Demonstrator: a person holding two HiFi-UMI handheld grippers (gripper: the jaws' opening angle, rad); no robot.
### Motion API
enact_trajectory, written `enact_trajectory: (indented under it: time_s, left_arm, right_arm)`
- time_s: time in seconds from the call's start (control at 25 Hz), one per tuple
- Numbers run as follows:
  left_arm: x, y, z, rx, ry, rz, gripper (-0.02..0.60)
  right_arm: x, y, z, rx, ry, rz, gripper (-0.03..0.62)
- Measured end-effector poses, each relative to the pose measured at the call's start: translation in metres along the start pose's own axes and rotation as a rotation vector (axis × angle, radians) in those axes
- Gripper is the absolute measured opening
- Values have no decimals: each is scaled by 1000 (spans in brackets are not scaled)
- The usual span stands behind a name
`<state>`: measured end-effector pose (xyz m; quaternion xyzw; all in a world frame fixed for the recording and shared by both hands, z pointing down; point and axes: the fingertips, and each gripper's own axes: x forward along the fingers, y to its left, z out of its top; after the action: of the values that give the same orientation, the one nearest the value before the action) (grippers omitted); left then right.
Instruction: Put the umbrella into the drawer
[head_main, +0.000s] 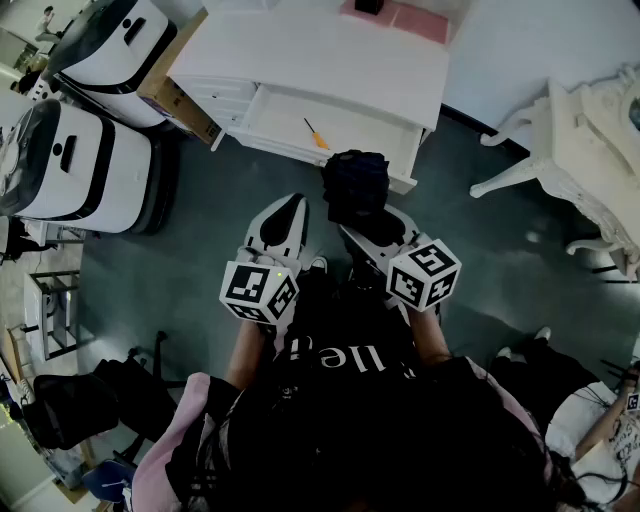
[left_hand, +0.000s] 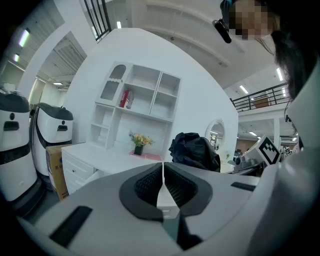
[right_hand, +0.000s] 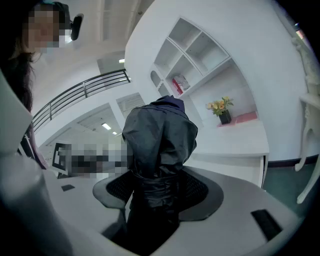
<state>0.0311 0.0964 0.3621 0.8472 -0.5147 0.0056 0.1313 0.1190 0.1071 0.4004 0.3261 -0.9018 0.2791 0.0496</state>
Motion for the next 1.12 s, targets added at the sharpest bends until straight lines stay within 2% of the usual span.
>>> enact_trajectory:
  time_s: [0.6, 1.12]
  left_arm:
    - [5, -13, -8, -10, 6, 32, 23]
    - [20, -21, -21, -39, 4, 128, 23]
  right_arm:
    - [-15, -11, -2, -23, 14, 18, 278]
    - [-29, -37, -3, -32, 50, 92, 278]
